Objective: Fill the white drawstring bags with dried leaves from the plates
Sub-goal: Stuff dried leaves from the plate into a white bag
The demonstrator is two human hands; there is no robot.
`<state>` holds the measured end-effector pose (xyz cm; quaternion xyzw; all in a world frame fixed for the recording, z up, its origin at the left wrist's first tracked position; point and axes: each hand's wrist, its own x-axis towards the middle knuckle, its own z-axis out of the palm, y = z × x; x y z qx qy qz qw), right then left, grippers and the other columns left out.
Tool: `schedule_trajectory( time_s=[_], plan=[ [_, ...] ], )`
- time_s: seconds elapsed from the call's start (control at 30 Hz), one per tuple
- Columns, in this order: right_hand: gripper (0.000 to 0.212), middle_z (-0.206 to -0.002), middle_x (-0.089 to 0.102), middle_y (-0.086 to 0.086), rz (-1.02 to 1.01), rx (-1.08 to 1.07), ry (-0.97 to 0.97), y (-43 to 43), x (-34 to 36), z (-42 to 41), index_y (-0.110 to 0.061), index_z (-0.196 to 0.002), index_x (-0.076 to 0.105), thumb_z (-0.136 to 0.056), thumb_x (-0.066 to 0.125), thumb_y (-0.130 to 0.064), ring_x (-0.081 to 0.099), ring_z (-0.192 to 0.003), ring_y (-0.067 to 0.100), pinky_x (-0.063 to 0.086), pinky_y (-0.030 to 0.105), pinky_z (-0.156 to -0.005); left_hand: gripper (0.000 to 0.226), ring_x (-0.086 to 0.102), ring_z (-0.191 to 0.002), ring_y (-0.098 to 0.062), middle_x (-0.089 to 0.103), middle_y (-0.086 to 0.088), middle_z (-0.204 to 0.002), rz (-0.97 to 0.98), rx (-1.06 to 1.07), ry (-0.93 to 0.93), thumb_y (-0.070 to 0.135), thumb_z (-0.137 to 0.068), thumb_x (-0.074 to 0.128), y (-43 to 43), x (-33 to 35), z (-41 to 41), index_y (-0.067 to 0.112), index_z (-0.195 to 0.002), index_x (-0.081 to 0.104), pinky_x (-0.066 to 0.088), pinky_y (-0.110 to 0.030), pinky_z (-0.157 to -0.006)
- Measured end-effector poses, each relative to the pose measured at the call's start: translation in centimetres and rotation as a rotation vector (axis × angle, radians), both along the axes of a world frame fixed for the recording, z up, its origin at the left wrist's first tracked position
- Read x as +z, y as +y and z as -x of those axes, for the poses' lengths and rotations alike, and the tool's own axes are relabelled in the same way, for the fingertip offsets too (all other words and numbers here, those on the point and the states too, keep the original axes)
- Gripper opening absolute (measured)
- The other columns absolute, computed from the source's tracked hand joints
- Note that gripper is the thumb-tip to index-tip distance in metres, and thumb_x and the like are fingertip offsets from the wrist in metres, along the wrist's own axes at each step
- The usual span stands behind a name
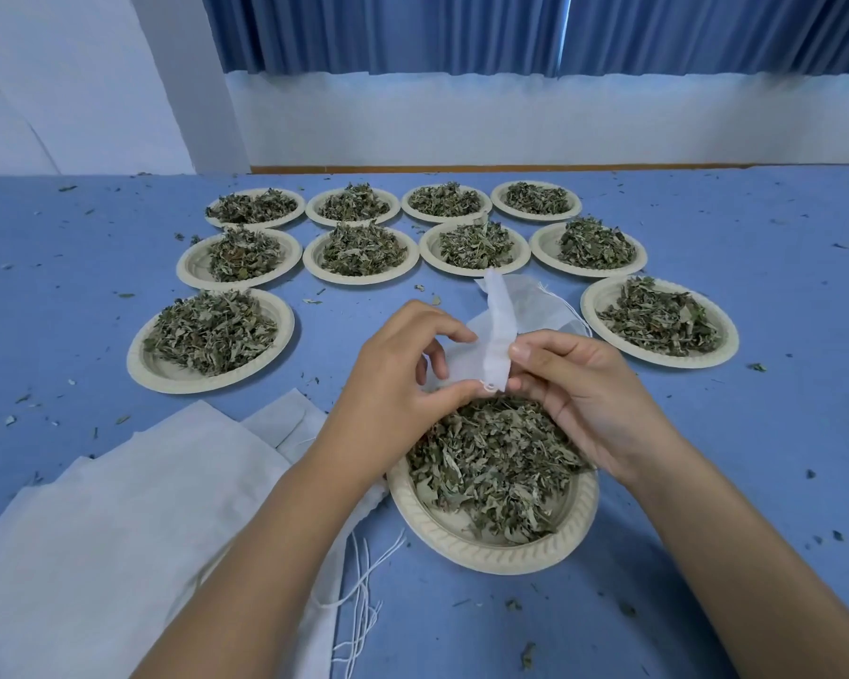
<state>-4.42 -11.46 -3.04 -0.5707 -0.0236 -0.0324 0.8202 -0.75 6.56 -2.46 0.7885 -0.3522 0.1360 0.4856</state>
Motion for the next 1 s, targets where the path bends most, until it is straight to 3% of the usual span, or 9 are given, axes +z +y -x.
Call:
schedule_trajectory(
  time_s=[0.2, 0.4, 0.47, 0.57, 0.67, 0.83, 1.0],
  plan=[
    [0.009, -0.071, 0.070, 0.002, 0.159, -0.043, -0.017, 0.4, 0.1, 0.3, -0.008, -0.076, 0.069, -0.069, 0.068, -0.013, 0.062, -0.063, 0.009, 0.050, 0.017, -0.063, 0.012, 0.059, -0.082, -0.006, 0.063, -0.002, -0.092, -0.013, -0.113, -0.179, 0.011, -0.080, 0.077, -0.3, -0.4, 0.1, 0.009, -0.092, 0.077, 0.048, -0.022, -0.075],
    [0.027, -0.076, 0.055, 0.014, 0.132, 0.002, -0.014, 0.5, 0.4, 0.4, -0.005, -0.080, 0.060, -0.077, 0.062, -0.031, 0.054, -0.077, 0.025, 0.053, 0.023, -0.073, 0.011, 0.062, -0.084, -0.016, 0.063, -0.003, -0.093, -0.127, -0.109, -0.263, 0.011, -0.082, 0.076, -0.3, -0.9, -0.1, 0.007, -0.092, 0.075, 0.052, -0.038, -0.074],
    [0.021, -0.070, 0.062, 0.003, 0.213, 0.002, -0.036, 0.4, 0.5, 0.6, -0.007, -0.081, 0.063, -0.077, 0.066, -0.027, 0.057, -0.067, 0.012, 0.051, 0.017, -0.065, 0.006, 0.062, -0.082, -0.018, 0.064, -0.002, -0.088, -0.118, -0.109, -0.254, 0.010, -0.082, 0.076, -0.3, -0.8, -0.1, 0.006, -0.086, 0.074, 0.051, -0.038, -0.073],
    [0.010, -0.056, 0.058, -0.010, 0.368, -0.064, -0.066, 0.4, 0.1, 0.5, -0.008, -0.078, 0.063, -0.087, 0.065, -0.005, 0.046, -0.048, -0.001, 0.038, 0.008, -0.051, 0.007, 0.060, -0.076, -0.013, 0.067, 0.002, -0.080, -0.111, -0.100, -0.220, 0.011, -0.079, 0.078, -0.2, -0.6, 0.1, 0.007, -0.082, 0.074, 0.050, -0.030, -0.071],
    [0.016, -0.062, 0.061, -0.011, 0.449, -0.130, -0.114, 0.4, 0.2, 0.3, -0.009, -0.076, 0.062, -0.088, 0.063, 0.003, 0.052, -0.055, -0.002, 0.041, 0.009, -0.058, 0.002, 0.057, -0.068, 0.000, 0.070, 0.009, -0.073, -0.008, -0.040, -0.038, 0.012, -0.079, 0.078, -0.1, -0.3, 0.0, 0.013, -0.080, 0.076, 0.047, -0.019, -0.068],
    [0.020, -0.077, 0.065, -0.008, 0.480, -0.117, -0.229, 0.7, 0.1, 0.3, -0.009, -0.075, 0.062, -0.085, 0.063, 0.009, 0.055, -0.070, 0.011, 0.044, 0.015, -0.065, 0.009, 0.063, -0.057, -0.005, 0.072, 0.001, -0.066, 0.381, 0.122, 0.609, 0.007, -0.085, 0.071, -0.2, -0.3, -0.6, 0.013, -0.078, 0.074, 0.051, -0.014, -0.060],
    [0.013, -0.085, 0.064, -0.002, 0.692, -0.086, -0.319, 1.1, -0.5, 0.4, -0.005, -0.077, 0.065, -0.085, 0.066, 0.005, 0.061, -0.077, 0.019, 0.050, 0.026, -0.072, 0.012, 0.062, -0.058, -0.006, 0.070, -0.002, -0.064, 0.395, 0.106, 0.616, 0.003, -0.086, 0.069, -0.9, -0.5, 0.2, 0.011, -0.079, 0.074, 0.051, -0.014, -0.062]
  ],
)
